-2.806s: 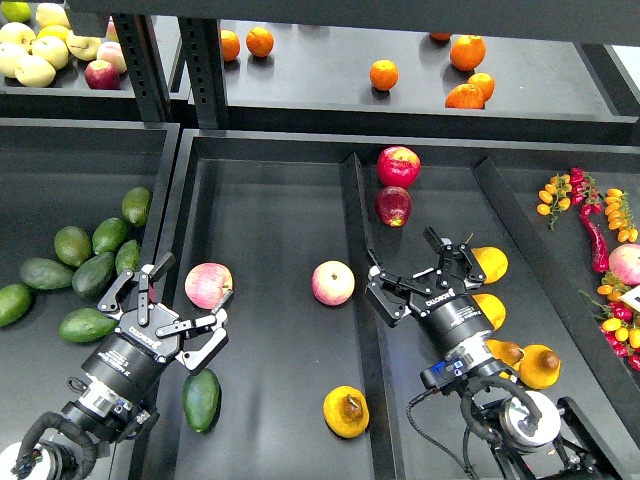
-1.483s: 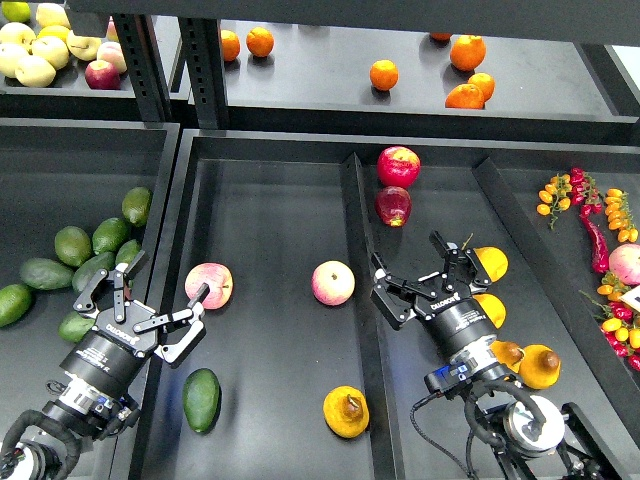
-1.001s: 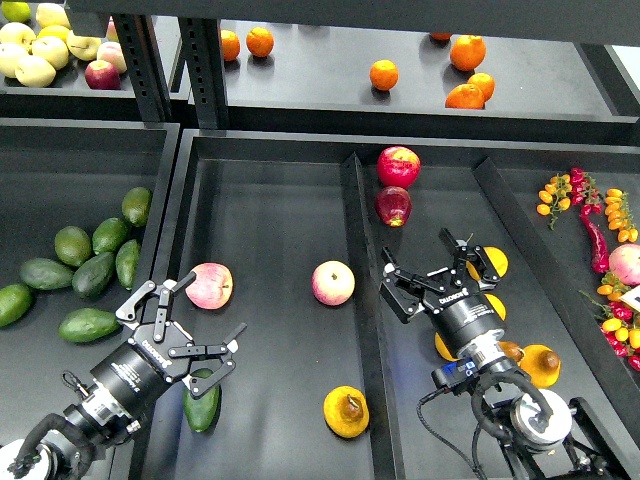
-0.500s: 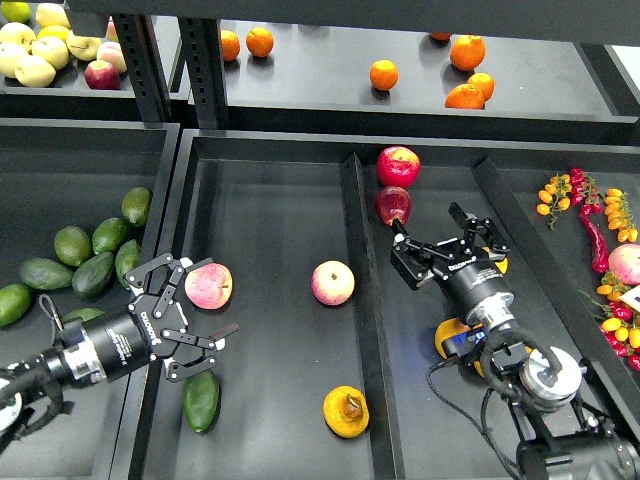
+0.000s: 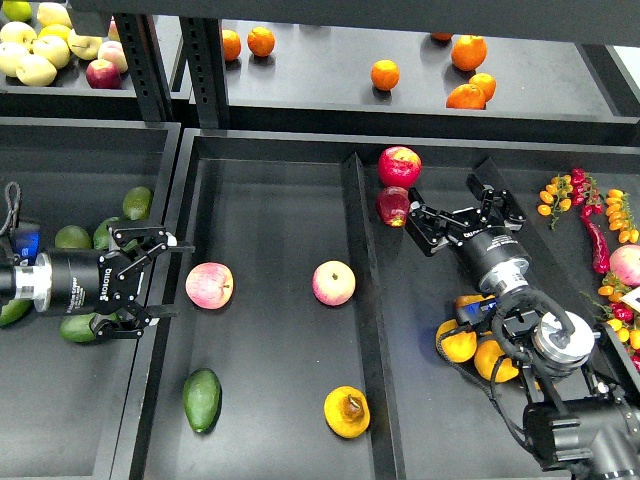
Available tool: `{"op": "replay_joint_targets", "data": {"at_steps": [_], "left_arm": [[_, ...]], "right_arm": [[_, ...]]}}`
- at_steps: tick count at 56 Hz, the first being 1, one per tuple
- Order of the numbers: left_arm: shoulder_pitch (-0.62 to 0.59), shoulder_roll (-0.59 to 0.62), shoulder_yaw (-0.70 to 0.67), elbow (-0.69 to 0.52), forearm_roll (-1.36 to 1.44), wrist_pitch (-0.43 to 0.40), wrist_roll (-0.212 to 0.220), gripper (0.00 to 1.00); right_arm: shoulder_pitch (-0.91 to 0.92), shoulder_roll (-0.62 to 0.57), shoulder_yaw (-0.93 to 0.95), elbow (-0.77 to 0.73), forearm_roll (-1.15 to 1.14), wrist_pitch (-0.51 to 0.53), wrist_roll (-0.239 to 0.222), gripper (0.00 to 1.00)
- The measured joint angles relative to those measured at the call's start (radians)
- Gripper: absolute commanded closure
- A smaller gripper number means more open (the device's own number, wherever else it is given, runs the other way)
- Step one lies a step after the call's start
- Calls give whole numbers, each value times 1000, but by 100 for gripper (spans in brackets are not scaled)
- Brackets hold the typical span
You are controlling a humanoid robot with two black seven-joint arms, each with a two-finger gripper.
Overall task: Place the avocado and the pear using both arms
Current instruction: 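Move the left gripper over the dark green avocado in the middle bin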
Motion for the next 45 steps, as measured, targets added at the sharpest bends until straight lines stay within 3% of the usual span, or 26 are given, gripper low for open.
{"op": "replay_joint_targets", "data": {"at_steps": [8,9,23,35,45], "left_arm": [[-172,-21,193,0,99,0,0,0],[-224,-44,270,1,134,0,0,0],[-343,-121,558,2,263,0,0,1],[-365,-181,664,13,301,0,0,1],[-451,-272,771,49,306,0,0,1]], "right_arm": [[45,0,25,-50,-4,0,1,0],[64,0,35,-71,-5,0,2,0],[118,0,44,-116,-7,1,1,0],[135,0,46,-151,-7,10,2,0],[140,0,46,-154,-7,12,2,0]]}}
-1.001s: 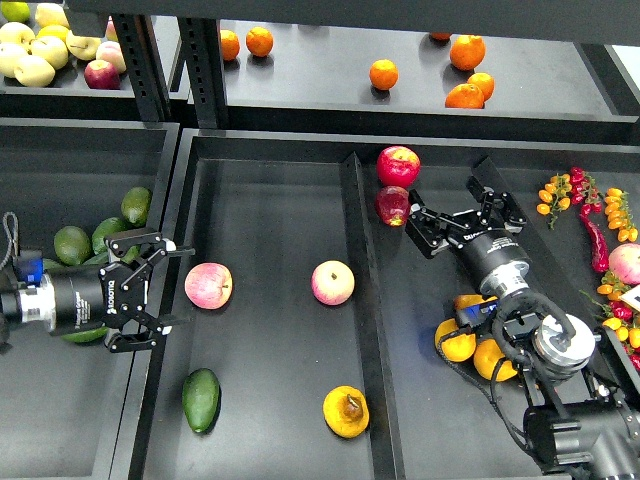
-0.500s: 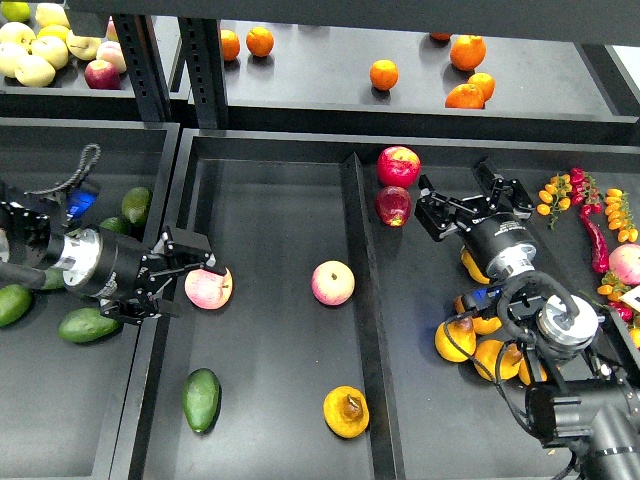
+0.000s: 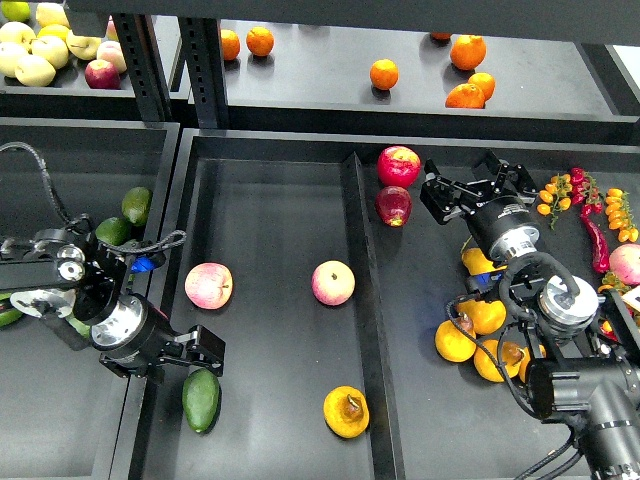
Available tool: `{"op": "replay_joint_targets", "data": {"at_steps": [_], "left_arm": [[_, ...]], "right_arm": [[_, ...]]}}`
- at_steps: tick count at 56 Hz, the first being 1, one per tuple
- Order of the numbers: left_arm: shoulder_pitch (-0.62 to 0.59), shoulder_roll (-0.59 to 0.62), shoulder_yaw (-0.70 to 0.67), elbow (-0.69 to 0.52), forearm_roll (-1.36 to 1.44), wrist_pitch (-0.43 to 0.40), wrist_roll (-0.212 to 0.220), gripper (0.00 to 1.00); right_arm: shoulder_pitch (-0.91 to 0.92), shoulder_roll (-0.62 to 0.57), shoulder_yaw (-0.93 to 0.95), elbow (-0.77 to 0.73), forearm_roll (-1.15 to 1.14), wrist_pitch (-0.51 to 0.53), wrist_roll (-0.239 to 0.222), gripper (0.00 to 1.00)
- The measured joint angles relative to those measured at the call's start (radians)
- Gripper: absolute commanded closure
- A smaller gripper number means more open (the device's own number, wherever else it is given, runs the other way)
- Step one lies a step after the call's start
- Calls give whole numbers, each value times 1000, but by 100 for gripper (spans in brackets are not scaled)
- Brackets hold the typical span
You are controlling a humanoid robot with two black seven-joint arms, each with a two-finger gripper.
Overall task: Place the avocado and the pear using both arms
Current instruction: 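Move the left gripper over the dark green avocado in the middle bin, then lower the left gripper and close it around the avocado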
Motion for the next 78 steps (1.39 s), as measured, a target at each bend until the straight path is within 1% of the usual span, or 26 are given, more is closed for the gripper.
{"op": "replay_joint_targets", "data": {"at_steps": [7,14,16,22,40,47,60,78], "left_arm": [[-33,-58,52,33,-3,0,0,1],[-37,-114,79,94,-2,0,0,1],[-37,-144,94,127,-1,0,0,1],[-36,-172,106,155,-1,0,0,1],[-18,-216,141,269,-2,0,0,1],[8,-243,143,306,-4,0,0,1],[30,-294,143,333,-4,0,0,1],[80,-325,143,381,3,0,0,2]], "right_arm": [[0,0,5,0,0,1,0,0],[1,0,7,4,0,2,0,0],[1,0,7,6,0,2,0,0],[1,0,8,7,1,3,0,0],[1,0,6,7,2,5,-1,0],[2,0,6,5,2,7,-1,0],[1,0,6,7,2,7,-1,0],[-6,0,6,21,5,7,-2,0]]}}
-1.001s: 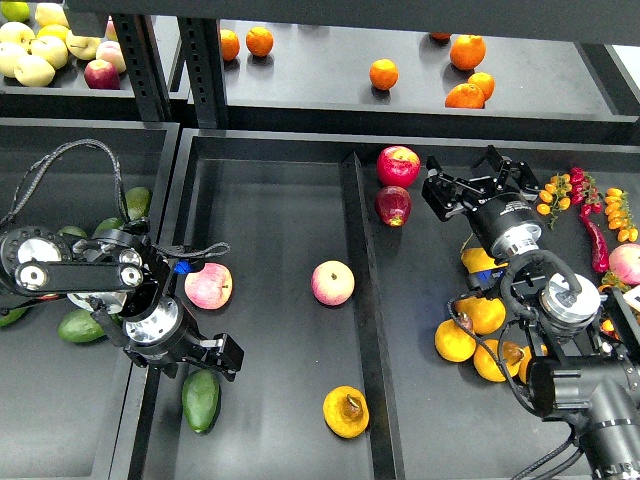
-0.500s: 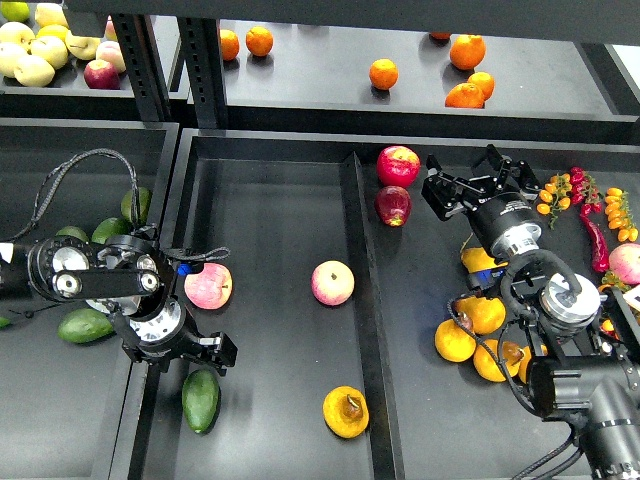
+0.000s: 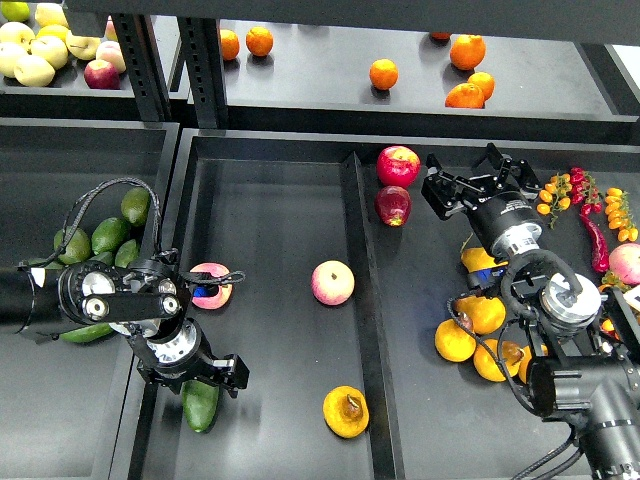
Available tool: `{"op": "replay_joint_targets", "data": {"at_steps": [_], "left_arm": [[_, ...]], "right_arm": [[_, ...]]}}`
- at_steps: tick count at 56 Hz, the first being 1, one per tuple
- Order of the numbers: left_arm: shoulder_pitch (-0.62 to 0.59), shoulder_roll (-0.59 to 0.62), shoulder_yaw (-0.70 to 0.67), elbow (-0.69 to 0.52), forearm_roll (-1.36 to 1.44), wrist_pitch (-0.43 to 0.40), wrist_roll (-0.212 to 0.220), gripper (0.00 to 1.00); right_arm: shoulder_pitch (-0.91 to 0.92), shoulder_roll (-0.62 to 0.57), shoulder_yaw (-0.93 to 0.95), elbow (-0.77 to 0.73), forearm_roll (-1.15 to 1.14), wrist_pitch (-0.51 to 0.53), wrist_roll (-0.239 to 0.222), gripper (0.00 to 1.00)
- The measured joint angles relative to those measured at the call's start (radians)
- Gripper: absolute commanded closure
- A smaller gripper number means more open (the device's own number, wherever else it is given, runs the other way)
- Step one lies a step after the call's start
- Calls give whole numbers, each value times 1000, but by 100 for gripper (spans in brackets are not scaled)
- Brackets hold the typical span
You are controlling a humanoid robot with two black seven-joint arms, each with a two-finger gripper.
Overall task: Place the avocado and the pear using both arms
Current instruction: 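Lower the left gripper and close it around the avocado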
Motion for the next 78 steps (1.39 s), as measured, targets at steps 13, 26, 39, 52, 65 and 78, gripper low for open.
{"op": "replay_joint_targets", "data": {"at_steps": [13,26,39,52,65,78], "left_arm": [[19,0,-1,34,1,0,0,2],[34,-11,-2,56,3,0,0,2],[63,-17,-8,71,4,0,0,3],[71,-41,-15,95,4,0,0,7],[79,-54,-19,106,3,0,0,17],[80,-59,-20,107,-6,0,0,34]], "right_arm": [[-2,0,-1,3,0,0,0,0],[-3,0,0,6,1,0,0,0],[-5,0,-1,10,2,0,0,0],[-10,0,-2,21,2,5,0,0],[-18,0,-3,30,2,9,-1,0],[-26,0,-3,37,3,12,-2,0]]}}
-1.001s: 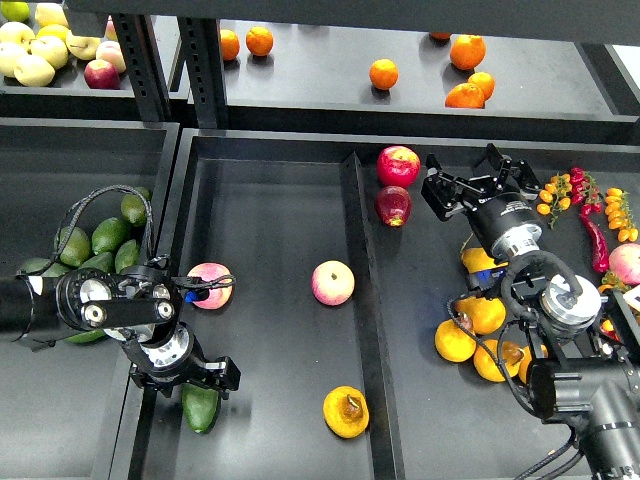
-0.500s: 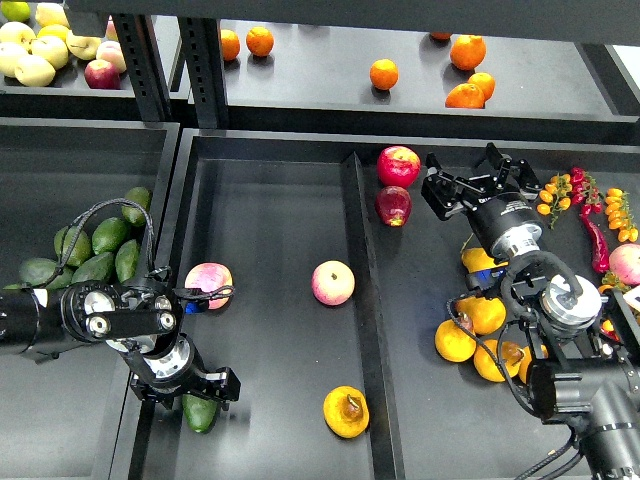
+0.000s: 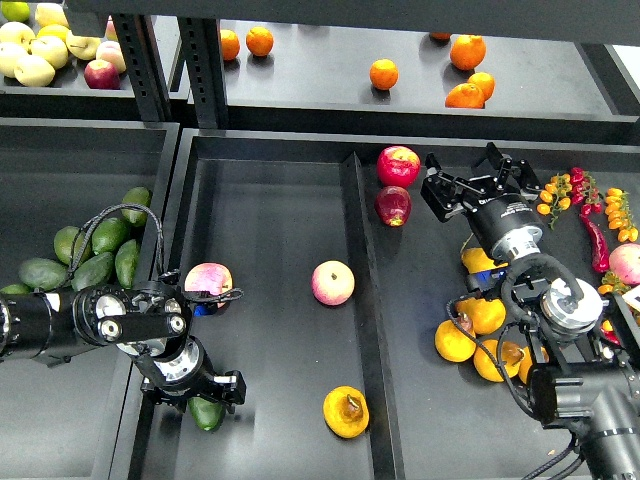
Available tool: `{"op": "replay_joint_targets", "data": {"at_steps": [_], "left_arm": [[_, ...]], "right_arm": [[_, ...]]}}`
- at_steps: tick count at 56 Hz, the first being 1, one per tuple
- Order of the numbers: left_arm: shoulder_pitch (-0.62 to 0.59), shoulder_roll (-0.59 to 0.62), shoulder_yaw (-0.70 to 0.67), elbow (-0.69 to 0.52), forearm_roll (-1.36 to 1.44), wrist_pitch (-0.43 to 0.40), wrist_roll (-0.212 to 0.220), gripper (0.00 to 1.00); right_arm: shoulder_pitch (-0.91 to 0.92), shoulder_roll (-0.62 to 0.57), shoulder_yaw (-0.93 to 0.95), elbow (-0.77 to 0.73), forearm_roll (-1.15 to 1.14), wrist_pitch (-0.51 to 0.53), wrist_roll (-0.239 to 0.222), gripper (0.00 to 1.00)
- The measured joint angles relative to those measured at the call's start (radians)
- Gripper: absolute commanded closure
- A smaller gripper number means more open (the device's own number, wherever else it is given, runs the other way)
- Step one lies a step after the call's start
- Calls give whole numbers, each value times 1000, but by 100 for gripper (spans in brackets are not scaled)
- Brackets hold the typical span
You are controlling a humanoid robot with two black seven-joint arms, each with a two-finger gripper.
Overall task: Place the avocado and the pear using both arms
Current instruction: 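Lower the left gripper and close it around the avocado, then carry the avocado into the avocado bin and open the left gripper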
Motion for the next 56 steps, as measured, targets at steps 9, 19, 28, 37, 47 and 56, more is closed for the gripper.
{"op": "replay_joint_targets", "data": {"at_steps": [9,19,28,37,47,56], "left_arm": [[0,-4,0,0,-2,0,0,45],[0,-4,-7,0,-12,0,0,57],[1,-3,-13,0,-48,0,0,74],[-2,3,-41,-1,-65,0,0,77],[-32,11,-76,-17,-67,0,0,77],[-87,39,-133,-19,-71,0,0,77]], "right_arm": [[-6,0,-2,0,0,6,0,0],[-6,0,-6,2,1,7,0,0],[-8,0,-7,7,1,7,0,0],[-8,0,-8,8,1,7,0,0],[-8,0,-8,8,1,7,0,0],[-9,0,-8,14,1,7,0,0]]}}
